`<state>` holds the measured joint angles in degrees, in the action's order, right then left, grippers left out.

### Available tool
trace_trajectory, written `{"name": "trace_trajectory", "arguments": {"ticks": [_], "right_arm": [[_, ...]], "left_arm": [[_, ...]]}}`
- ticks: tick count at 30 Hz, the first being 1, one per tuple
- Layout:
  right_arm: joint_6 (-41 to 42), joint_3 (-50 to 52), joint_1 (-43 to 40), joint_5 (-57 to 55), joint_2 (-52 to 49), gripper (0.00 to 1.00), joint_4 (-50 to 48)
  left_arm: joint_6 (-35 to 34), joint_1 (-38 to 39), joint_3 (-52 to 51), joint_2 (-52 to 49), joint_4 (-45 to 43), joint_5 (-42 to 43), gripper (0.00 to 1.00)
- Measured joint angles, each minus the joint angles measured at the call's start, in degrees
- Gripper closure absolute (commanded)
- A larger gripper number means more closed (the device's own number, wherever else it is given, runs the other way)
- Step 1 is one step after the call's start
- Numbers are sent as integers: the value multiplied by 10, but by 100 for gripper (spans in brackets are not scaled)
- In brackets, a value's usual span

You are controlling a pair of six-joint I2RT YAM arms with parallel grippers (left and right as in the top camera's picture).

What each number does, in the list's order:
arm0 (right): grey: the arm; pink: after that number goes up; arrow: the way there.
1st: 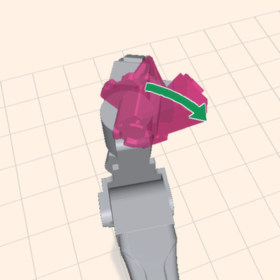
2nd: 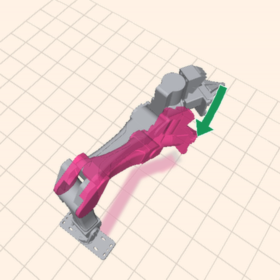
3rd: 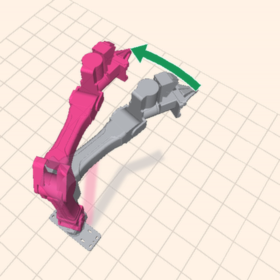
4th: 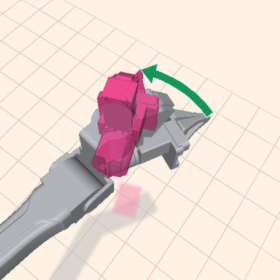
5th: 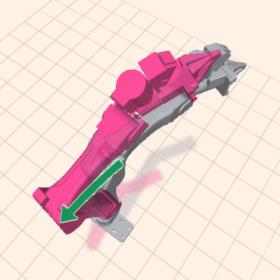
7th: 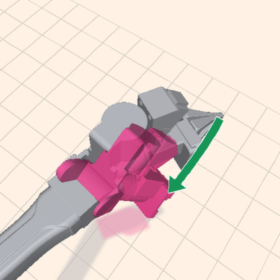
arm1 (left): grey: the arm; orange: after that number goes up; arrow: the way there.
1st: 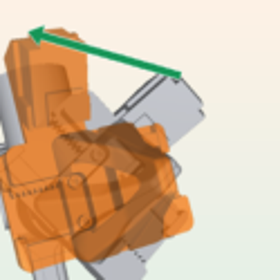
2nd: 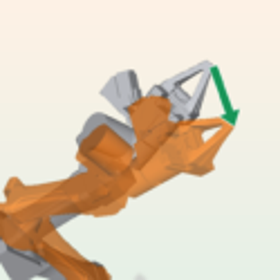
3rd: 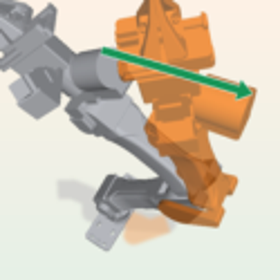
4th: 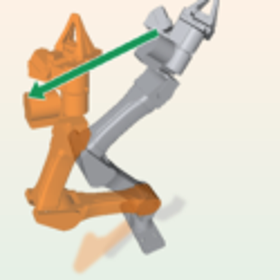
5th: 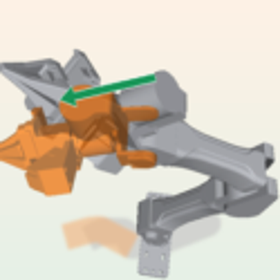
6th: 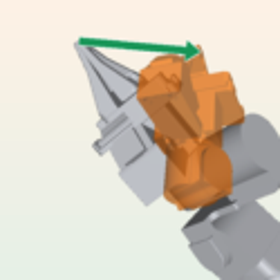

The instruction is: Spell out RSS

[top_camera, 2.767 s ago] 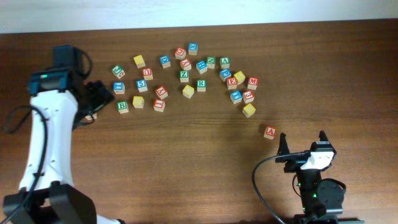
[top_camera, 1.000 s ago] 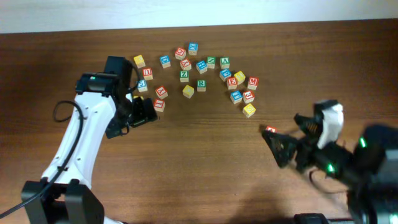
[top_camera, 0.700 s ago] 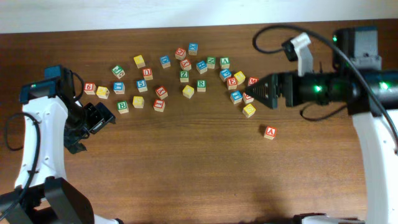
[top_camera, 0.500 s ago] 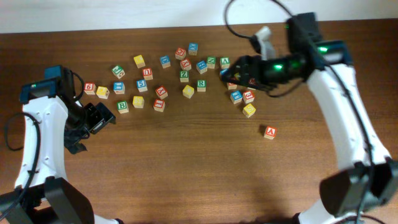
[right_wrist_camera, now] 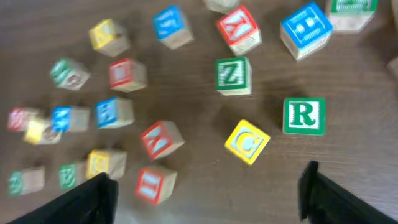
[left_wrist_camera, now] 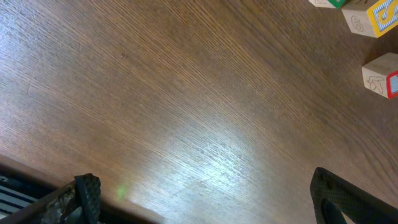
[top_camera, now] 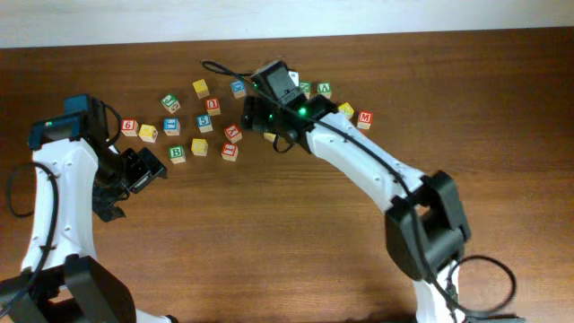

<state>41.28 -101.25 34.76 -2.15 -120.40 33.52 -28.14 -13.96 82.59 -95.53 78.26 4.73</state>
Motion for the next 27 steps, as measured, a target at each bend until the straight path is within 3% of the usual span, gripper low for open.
{"name": "trace_trajectory", "arguments": {"ticks": [6, 10, 16, 22, 27], "right_arm": [[67, 0, 2, -6, -73, 29, -23], [82, 0, 8, -9, -112, 43, -36], [89, 0, 9, -59, -127, 48, -62], [90, 0, 9, -92, -134, 60, -87], [56, -2, 9, -96, -131, 51, -38]], "left_arm": [[0, 0, 0, 0, 0, 0, 1], [0, 0, 0, 0, 0, 0, 1], [0, 0, 0, 0, 0, 0, 1], [0, 0, 0, 0, 0, 0, 1], [0, 0, 0, 0, 0, 0, 1]]}}
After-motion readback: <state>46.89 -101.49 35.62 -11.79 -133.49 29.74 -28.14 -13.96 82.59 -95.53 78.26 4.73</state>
